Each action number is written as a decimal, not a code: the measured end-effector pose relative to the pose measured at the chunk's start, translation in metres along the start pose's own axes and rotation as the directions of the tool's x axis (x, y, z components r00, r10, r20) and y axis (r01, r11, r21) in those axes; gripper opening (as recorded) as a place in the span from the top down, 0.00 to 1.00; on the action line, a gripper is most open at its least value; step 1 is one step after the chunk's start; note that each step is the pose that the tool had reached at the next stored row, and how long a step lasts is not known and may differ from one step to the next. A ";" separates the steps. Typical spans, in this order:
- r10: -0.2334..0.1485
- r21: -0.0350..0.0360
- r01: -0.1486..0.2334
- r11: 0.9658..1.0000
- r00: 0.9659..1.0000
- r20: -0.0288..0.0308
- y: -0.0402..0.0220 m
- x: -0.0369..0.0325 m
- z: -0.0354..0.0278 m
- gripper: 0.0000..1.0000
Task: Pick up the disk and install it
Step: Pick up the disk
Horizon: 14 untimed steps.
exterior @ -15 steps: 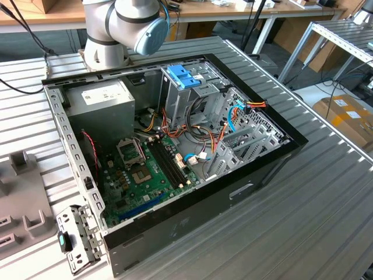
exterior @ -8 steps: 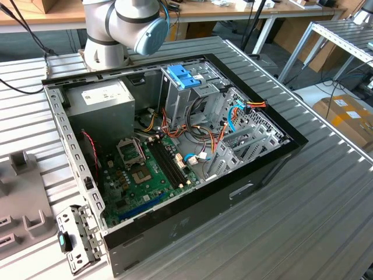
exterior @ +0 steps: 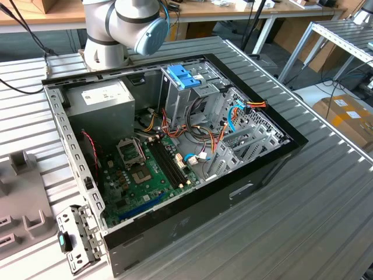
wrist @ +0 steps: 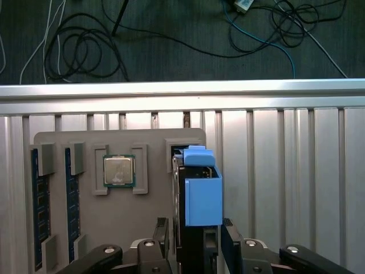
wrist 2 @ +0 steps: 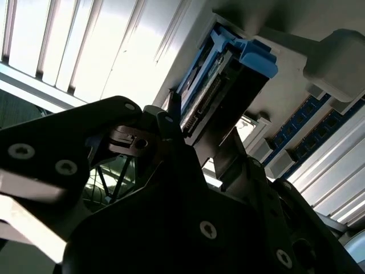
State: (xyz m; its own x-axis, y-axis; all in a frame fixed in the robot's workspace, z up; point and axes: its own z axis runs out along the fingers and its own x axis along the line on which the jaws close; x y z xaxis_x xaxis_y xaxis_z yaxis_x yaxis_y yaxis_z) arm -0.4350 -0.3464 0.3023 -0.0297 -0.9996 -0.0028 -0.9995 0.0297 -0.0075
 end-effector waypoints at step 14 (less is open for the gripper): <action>0.000 0.000 0.000 1.000 1.000 0.000 0.0000 0.0005 0.0000 0.65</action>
State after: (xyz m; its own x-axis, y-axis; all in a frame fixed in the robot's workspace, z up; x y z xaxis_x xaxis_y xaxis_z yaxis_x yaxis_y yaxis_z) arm -0.4350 -0.3469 0.3023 -0.0297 -0.9996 -0.0028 -0.9995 0.0297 -0.0075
